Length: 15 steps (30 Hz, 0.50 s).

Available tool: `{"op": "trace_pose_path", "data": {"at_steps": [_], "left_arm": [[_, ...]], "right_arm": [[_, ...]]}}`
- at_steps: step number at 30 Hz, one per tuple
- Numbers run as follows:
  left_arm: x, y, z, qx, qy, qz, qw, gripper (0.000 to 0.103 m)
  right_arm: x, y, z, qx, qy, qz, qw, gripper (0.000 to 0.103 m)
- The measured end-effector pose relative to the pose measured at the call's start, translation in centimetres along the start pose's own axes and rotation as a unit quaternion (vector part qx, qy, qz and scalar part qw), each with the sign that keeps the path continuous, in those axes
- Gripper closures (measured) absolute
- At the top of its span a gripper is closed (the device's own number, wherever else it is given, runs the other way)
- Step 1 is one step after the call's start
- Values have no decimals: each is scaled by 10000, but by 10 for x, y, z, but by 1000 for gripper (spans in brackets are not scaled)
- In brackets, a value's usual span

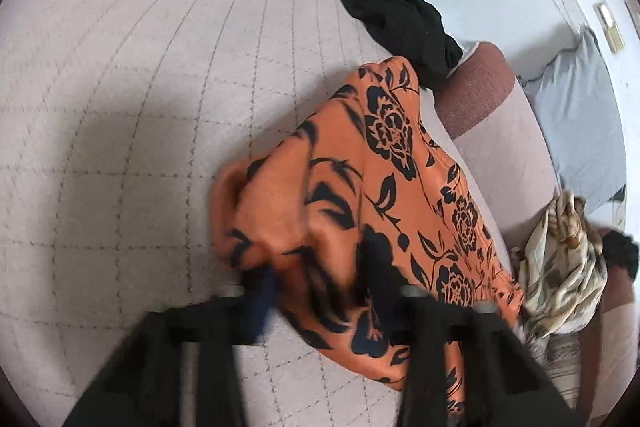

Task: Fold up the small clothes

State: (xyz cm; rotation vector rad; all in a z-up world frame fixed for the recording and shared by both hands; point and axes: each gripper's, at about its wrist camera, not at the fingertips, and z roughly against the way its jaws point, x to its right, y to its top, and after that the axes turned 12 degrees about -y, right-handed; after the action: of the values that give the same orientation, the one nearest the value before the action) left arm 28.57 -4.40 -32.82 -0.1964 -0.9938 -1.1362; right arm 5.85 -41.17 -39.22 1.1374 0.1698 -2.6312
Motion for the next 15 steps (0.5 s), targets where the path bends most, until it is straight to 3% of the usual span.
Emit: {"op": "trace_pose_path", "data": {"at_steps": [3, 5, 8, 11, 15], "left_arm": [[-1, 0, 0, 49, -24, -18, 10000, 71], [4, -1, -2, 79, 63, -167, 9998, 71], [4, -1, -2, 89, 69, -236, 9997, 73], [6, -1, 3, 164, 37, -312, 9994, 78], [10, -10, 18, 243, 101, -454, 9986, 80]], "right_arm": [[-5, 3, -3, 112, 147, 31, 9998, 43], [-12, 6, -10, 137, -171, 287, 9993, 80], [-12, 6, -11, 192, -345, 382, 9985, 84], [-31, -2, 4, 540, -552, 941, 9926, 87], [-41, -15, 26, 836, -477, 1212, 9880, 88]]}}
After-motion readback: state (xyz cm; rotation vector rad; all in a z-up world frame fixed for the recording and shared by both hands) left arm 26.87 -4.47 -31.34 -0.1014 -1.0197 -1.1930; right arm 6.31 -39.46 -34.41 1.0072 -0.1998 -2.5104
